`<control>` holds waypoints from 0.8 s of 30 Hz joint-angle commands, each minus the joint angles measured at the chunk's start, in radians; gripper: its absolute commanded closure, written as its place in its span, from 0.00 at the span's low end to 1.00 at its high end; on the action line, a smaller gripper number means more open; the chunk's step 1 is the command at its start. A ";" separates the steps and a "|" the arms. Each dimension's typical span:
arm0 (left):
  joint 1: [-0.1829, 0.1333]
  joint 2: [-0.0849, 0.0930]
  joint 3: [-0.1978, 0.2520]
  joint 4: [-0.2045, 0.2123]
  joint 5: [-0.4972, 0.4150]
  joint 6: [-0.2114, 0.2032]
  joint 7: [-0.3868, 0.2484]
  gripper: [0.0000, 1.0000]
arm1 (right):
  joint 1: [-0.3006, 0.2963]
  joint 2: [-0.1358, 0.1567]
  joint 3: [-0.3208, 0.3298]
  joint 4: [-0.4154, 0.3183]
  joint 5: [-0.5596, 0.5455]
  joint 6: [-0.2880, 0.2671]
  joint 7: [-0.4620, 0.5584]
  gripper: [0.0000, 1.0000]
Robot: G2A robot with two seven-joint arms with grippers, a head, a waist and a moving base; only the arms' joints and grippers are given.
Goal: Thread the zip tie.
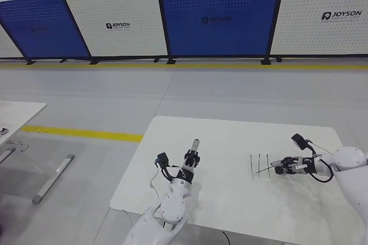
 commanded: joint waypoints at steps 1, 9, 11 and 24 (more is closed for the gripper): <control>0.000 0.000 0.000 0.000 0.000 0.000 0.000 0.00 | 0.002 -0.002 -0.001 0.006 -0.004 0.005 -0.005 0.84; 0.000 0.000 0.000 0.000 0.000 0.000 0.000 0.00 | 0.008 -0.009 0.000 0.023 -0.009 0.007 -0.003 1.00; 0.000 0.000 0.000 0.000 0.000 0.000 0.000 0.00 | 0.010 -0.011 0.000 0.026 -0.011 0.007 -0.002 1.00; 0.000 0.000 0.000 0.000 0.000 0.000 0.000 0.00 | 0.006 0.004 0.032 0.011 0.017 -0.026 0.046 1.00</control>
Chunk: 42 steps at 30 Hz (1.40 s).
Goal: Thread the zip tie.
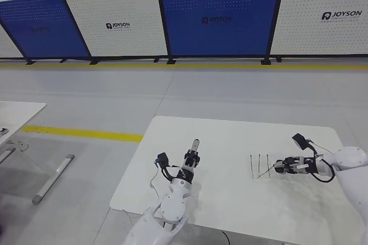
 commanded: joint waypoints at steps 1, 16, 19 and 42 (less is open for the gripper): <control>0.000 0.000 0.000 0.000 0.000 0.000 0.000 0.00 | -0.005 0.009 0.011 -0.017 0.007 0.001 0.013 1.00; 0.000 0.000 0.000 0.000 0.000 0.000 0.000 0.00 | -0.234 0.156 0.267 -0.484 0.096 0.001 0.078 1.00; 0.000 0.000 0.000 0.000 0.000 0.000 0.000 0.00 | -0.323 0.186 0.335 -0.629 0.125 0.001 0.078 1.00; 0.000 0.000 0.000 0.000 0.000 0.000 0.000 0.00 | -0.520 0.183 0.423 -0.970 0.290 0.001 -0.062 1.00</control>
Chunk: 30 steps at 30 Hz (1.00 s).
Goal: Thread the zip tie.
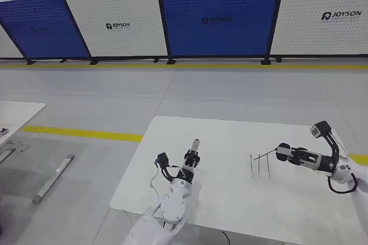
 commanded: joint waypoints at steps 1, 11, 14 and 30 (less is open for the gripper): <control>0.000 0.000 0.000 0.000 0.000 0.000 0.000 0.00 | -0.002 -0.010 -0.017 -0.016 -0.018 0.000 -0.011 1.00; 0.000 0.000 0.000 0.000 0.000 0.000 0.000 0.00 | -0.001 -0.012 -0.021 -0.016 -0.021 0.000 -0.014 1.00; 0.000 0.000 0.000 0.000 0.000 0.000 0.000 0.00 | -0.026 -0.016 -0.042 -0.049 -0.049 0.000 -0.075 1.00; 0.030 -0.002 0.020 -0.108 -0.152 0.085 -0.203 0.00 | 0.008 -0.113 -0.251 -0.068 -0.176 0.000 -0.486 1.00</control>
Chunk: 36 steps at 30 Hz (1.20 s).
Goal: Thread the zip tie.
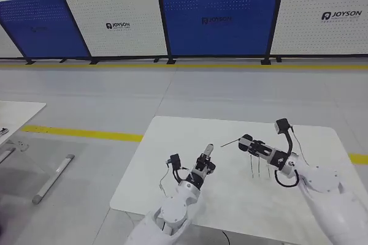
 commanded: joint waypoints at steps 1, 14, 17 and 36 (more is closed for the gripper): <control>0.000 0.000 0.000 0.000 0.027 -0.006 0.025 0.00 | 0.000 0.001 0.001 -0.001 0.000 0.000 0.003 1.00; -0.014 -0.006 0.014 0.003 -0.066 -0.028 -0.030 0.00 | -0.023 -0.005 -0.004 -0.019 0.048 0.000 0.011 1.00; -0.024 -0.010 0.021 0.011 -0.115 -0.029 -0.051 0.00 | -0.030 -0.012 -0.005 -0.016 0.059 0.000 0.021 1.00; -0.066 -0.020 0.017 0.027 -0.294 -0.001 -0.120 0.00 | -0.029 -0.016 -0.006 -0.008 0.035 0.000 0.006 1.00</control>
